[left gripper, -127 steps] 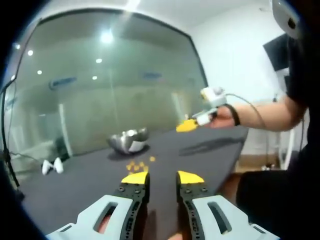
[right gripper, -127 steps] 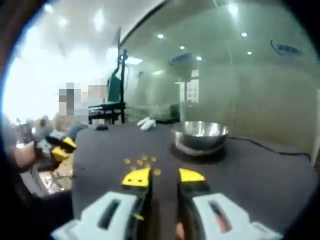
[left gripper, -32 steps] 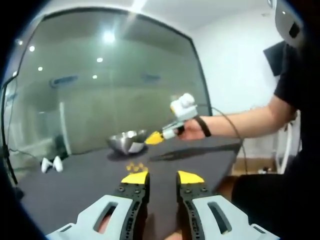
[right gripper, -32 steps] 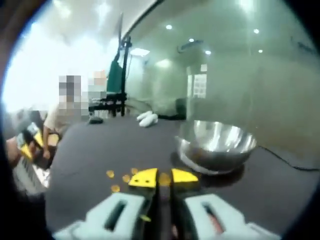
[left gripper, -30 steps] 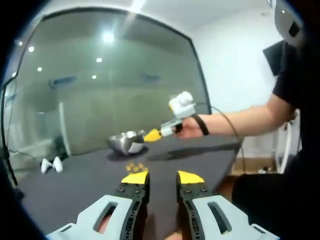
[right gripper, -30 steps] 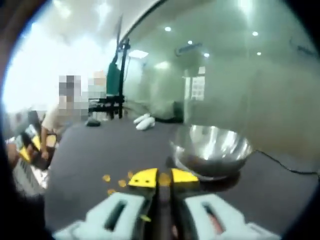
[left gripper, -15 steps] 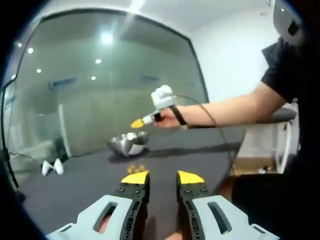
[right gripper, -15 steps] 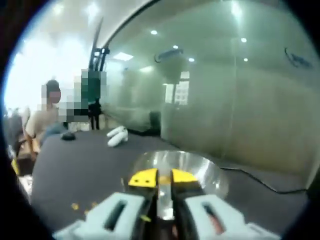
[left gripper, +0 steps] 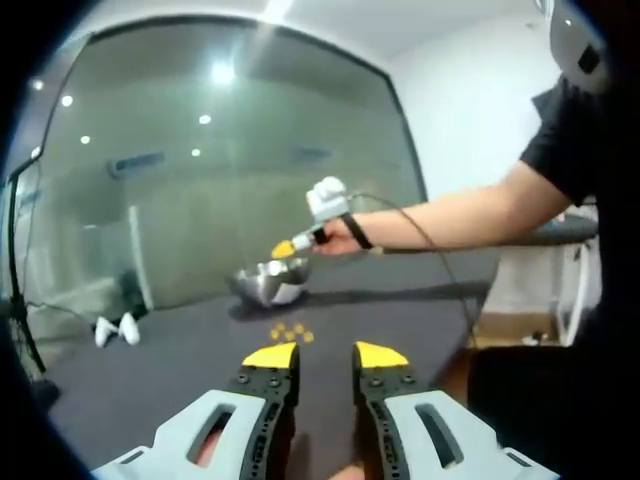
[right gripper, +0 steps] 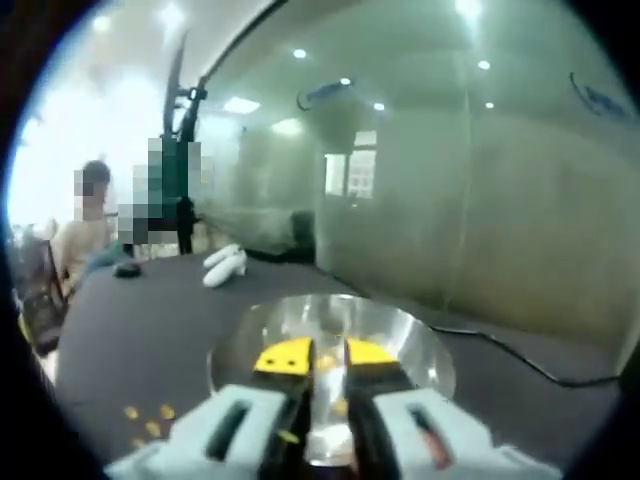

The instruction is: Pick up the QQ candy scattered on the table and place it into the stainless steel bowl on the table

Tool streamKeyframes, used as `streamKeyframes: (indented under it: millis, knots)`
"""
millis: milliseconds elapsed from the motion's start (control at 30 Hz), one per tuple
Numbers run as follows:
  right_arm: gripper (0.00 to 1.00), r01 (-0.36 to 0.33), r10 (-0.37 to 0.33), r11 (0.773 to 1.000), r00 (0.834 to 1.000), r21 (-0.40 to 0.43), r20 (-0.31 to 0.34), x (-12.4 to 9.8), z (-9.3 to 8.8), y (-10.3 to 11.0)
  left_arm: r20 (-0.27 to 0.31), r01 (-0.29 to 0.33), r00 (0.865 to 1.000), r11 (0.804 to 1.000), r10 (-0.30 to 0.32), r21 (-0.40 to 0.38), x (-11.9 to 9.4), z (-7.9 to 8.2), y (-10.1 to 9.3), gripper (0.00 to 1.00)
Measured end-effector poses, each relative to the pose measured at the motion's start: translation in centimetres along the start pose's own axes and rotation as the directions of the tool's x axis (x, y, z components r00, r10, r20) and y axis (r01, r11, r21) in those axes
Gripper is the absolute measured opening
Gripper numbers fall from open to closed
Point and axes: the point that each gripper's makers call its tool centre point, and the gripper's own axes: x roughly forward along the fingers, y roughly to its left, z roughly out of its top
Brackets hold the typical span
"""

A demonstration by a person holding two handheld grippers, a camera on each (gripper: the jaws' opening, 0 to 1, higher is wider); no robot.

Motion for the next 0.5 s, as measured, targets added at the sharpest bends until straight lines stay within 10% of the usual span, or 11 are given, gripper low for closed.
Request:
streamKeyframes:
  millis: [500]
  knots:
    - [0.20,0.010,-0.012,1.000,0.998,0.029,0.059,-3.7,1.2,-1.8,-0.003,0.016,1.000,1.000,-0.016,0.013,0.4,0.2,-0.8,0.23]
